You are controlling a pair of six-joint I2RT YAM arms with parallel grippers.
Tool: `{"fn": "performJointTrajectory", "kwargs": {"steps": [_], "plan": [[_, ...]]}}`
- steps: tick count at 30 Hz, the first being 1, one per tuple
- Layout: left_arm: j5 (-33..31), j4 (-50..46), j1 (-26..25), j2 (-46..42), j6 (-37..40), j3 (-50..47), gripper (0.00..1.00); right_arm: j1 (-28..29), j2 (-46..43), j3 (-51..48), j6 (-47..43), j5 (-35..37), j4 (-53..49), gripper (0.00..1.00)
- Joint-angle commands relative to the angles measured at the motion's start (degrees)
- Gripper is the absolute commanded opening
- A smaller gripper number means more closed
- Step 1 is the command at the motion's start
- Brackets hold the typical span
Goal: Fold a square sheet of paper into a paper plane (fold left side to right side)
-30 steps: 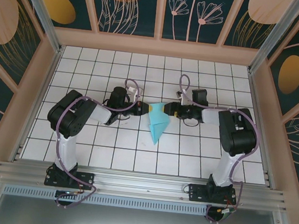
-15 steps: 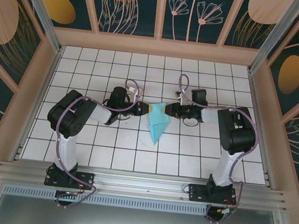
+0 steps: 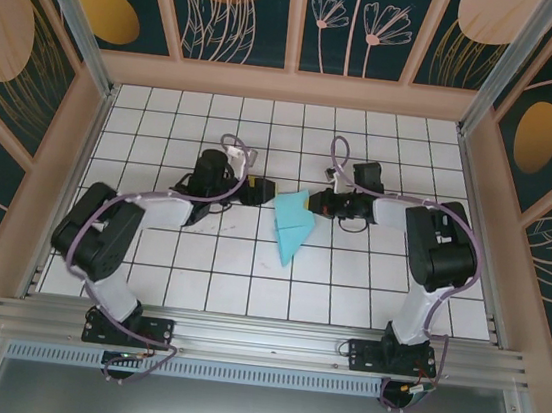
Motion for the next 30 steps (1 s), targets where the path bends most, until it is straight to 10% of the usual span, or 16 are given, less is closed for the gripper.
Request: {"fn": "performJointTrajectory", "kwargs": {"steps": [1,16,30], "plan": [[-8.53,-10.90,-2.41,-5.95,7.55,0.10,0.69,1.78,-2.30,2.83,3.40,3.65,-5.12,0.00],[-29.00,-29.66,-24.61,-7.19,7.86,4.94,0.69,6.14,1.68,10.83,10.06,8.90,-14.69,0.00],[-44.57,-41.96,-32.94,8.13,3.90,17.86,0.64,6.94,2.69,11.52,10.03,9.61,-15.39,0.00]]}}
